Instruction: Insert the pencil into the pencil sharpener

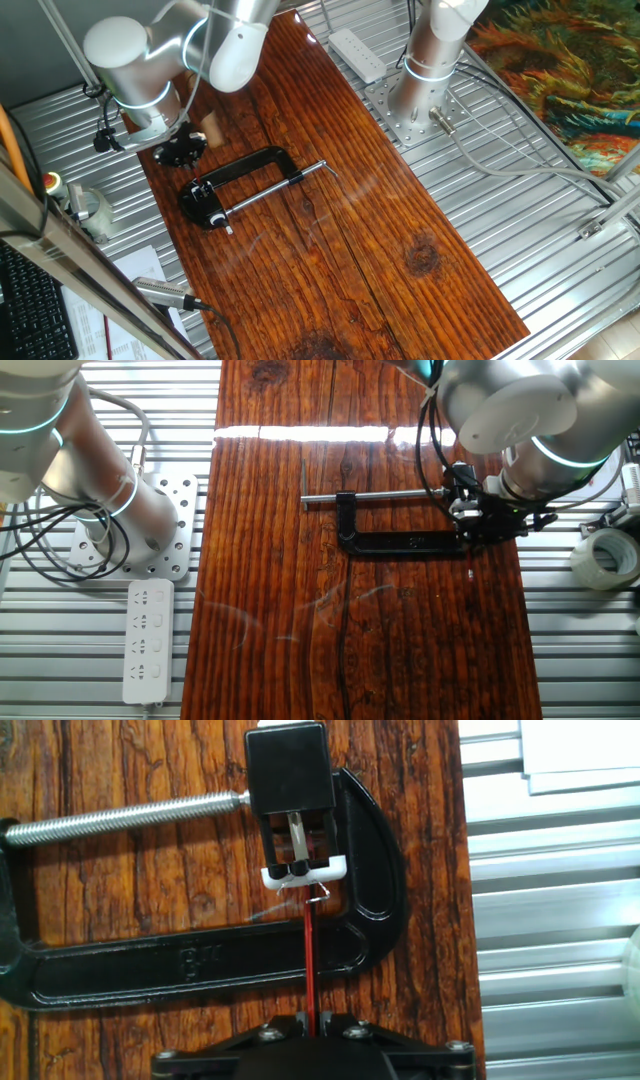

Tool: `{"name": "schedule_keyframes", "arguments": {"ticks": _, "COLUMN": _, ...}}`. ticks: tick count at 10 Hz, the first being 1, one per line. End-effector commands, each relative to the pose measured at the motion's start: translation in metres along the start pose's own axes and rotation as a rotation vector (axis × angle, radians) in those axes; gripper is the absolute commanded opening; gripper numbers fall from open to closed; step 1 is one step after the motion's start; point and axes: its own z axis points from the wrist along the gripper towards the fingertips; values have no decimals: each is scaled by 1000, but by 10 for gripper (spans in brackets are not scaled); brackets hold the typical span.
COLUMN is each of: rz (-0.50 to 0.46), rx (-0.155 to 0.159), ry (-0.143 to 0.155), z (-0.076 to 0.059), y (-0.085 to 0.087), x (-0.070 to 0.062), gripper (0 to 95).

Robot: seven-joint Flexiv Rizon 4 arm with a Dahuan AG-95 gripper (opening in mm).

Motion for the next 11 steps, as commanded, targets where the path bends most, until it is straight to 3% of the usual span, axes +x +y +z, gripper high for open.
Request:
{"name": "schedule_keyframes", "arguments": {"ticks": 1, "rz": 1, "rx": -2, "ry": 1, "z": 0, "y": -1, "x": -1, "gripper": 0}}
{"name": "schedule_keyframes", "arguments": {"ticks": 11, "rz": 38, "rx": -31, "ry": 22, "z": -4, "y": 0, "x": -10, "gripper": 0}}
